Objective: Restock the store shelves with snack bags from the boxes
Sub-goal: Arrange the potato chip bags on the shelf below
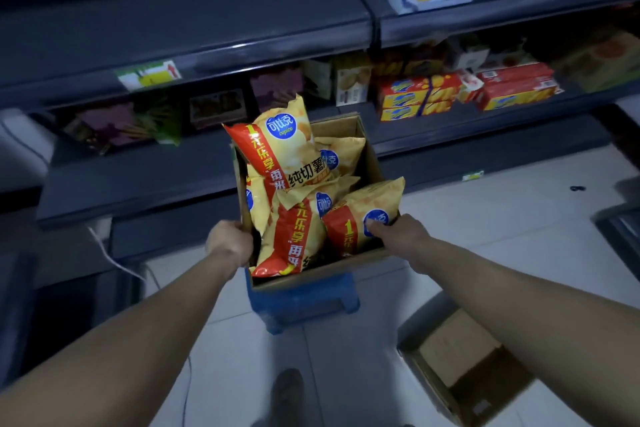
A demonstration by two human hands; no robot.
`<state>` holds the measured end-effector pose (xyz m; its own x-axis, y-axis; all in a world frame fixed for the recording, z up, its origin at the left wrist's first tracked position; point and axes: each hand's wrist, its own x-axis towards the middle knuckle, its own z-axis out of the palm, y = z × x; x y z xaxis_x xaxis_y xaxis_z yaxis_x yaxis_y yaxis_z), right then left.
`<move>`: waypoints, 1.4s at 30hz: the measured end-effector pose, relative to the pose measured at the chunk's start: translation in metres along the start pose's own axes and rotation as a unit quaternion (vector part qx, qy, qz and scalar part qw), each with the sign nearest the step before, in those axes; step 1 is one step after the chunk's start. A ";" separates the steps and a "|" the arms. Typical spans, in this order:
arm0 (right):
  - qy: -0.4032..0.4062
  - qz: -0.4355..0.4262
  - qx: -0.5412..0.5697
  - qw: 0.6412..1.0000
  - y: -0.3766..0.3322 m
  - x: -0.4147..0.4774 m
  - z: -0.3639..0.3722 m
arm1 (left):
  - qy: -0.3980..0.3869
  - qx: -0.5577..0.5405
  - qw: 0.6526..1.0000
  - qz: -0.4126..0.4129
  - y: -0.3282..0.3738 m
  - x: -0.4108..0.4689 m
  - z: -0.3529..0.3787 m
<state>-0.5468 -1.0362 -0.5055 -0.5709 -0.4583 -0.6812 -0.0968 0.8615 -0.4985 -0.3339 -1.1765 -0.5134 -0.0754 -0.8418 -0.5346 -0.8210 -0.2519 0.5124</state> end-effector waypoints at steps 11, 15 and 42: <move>-0.020 0.027 -0.027 0.999 -0.014 0.014 0.062 | -0.010 -0.016 1.000 -0.013 -0.056 0.038 -0.024; -0.007 0.028 -0.086 0.996 -0.027 0.002 0.057 | -0.035 -0.032 0.999 -0.009 -0.053 0.027 -0.035; -0.098 -0.103 -0.231 0.962 -0.155 0.026 0.090 | -0.159 -0.210 0.964 -0.027 0.037 0.101 -0.041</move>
<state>-0.4735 -1.2016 -0.4944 -0.3408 -0.6231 -0.7040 -0.5698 0.7325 -0.3725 -0.3490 -1.2905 -0.5205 -0.2643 -0.6496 -0.7128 -0.5315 -0.5186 0.6697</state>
